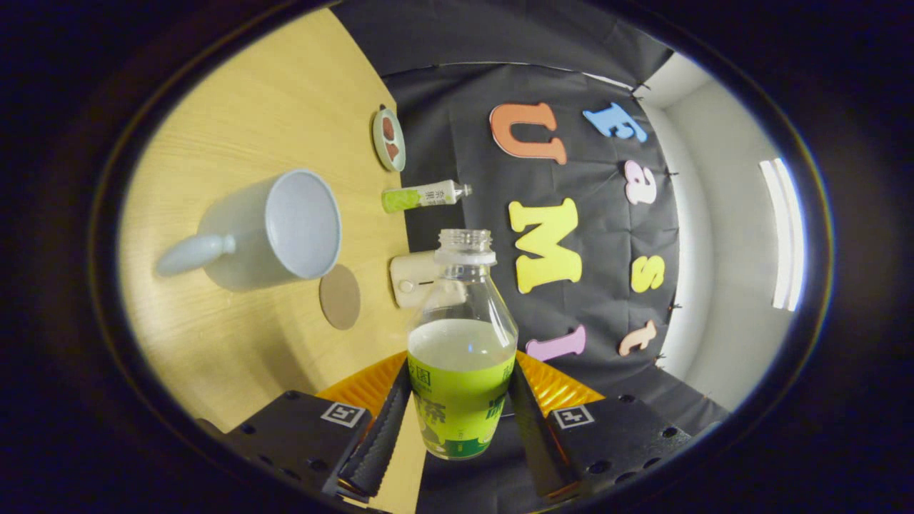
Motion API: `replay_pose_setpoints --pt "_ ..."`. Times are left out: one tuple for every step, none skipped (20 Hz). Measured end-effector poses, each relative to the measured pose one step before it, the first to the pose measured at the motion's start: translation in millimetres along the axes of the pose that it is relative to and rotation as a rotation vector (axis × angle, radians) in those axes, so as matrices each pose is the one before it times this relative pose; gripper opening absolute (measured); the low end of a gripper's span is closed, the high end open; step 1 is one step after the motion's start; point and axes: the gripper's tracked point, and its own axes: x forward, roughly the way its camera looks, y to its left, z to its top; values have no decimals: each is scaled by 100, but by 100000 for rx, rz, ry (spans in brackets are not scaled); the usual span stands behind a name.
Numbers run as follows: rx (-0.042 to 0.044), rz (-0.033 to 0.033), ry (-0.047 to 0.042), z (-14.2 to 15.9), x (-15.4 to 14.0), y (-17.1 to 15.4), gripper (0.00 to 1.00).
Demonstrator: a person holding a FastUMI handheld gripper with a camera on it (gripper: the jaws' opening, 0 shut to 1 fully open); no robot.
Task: Take the bottle from table, then pour the juice into the cup, finally place the bottle on the coaster
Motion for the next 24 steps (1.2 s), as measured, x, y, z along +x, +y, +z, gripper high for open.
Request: replay_pose_setpoints --pt "-1436 220 97 -93 46 244 80" --pt "-1192 482 273 -65 43 387 80" --pt "-1063 189 400 -96 -55 164 80" --pt "-969 -375 45 37 89 -19 80" --pt "-1286 -744 -371 131 9 -60 80" --pt "-1584 -1172 -723 89 129 -221 80" --pt "-1943 -1536 -408 4 -129 -267 80" --pt "-1567 -927 -655 147 23 -36 80" --pt "-1448 92 -815 177 -167 104 80" --pt "-912 295 -586 21 184 -42 80" --pt "-1151 -102 -583 100 -2 -62 80" --pt "-1668 -570 -702 157 -34 -254 80" --pt "-1241 18 -965 212 -133 -49 80" --pt "-1307 996 -1253 318 116 143 80" --pt "-1550 456 -942 154 -43 108 80" --pt "-2260 -265 -1499 199 84 -177 80" --pt "-2147 -530 -1336 104 -28 -39 80" --pt "-1613 -216 -1022 169 -25 104 80" --pt "-883 522 18 48 -74 142 80" --pt "60 720 1221 -307 -145 209 80" --pt "97 672 864 -233 -23 175 80" --pt "-390 -190 45 73 90 -56 80" --pt "-889 -1053 -170 74 -49 -249 80" --pt "-1349 -773 -94 30 -134 -72 80"
